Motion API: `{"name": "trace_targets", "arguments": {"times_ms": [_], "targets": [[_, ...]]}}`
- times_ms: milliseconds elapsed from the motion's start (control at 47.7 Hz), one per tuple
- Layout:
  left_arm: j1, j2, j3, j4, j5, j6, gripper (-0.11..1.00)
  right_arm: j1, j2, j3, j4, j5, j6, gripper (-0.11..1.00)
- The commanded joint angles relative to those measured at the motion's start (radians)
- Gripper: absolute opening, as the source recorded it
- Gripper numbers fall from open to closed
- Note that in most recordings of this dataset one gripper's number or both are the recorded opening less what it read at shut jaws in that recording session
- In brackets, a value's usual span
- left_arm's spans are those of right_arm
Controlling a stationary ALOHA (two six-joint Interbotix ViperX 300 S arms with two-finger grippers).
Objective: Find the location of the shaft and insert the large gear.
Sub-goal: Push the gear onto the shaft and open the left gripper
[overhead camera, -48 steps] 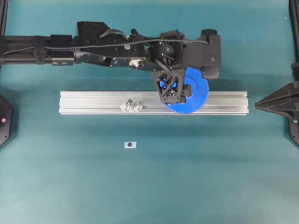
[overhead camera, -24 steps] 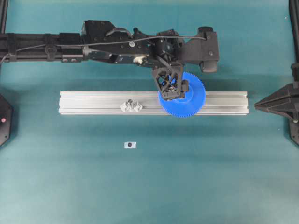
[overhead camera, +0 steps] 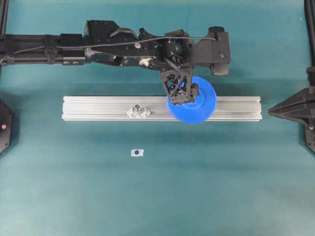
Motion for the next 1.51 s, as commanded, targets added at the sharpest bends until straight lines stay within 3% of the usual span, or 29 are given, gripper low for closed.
{"name": "trace_targets", "arguments": {"times_ms": [0,524,964,1111,1488], "targets": [[-0.003,-0.044,-0.017,0.003,-0.003,-0.002,0.90,-0.003,0.008,-0.011,0.000,-0.008,0.012,0.07],[-0.052,-0.160,0.029,0.002,-0.009,-0.043,0.90,-0.003,0.006,-0.009,0.000,-0.008,0.026,0.07],[-0.087,-0.299,0.212,0.002,-0.186,-0.104,0.90,-0.003,0.006,-0.012,0.000,-0.009,0.026,0.07],[-0.092,-0.351,0.278,0.002,-0.198,-0.144,0.90,-0.003,0.006,-0.012,0.000,-0.009,0.026,0.07],[-0.098,-0.433,0.371,0.002,-0.198,-0.153,0.90,-0.002,0.000,-0.012,-0.002,-0.008,0.026,0.07]]}}
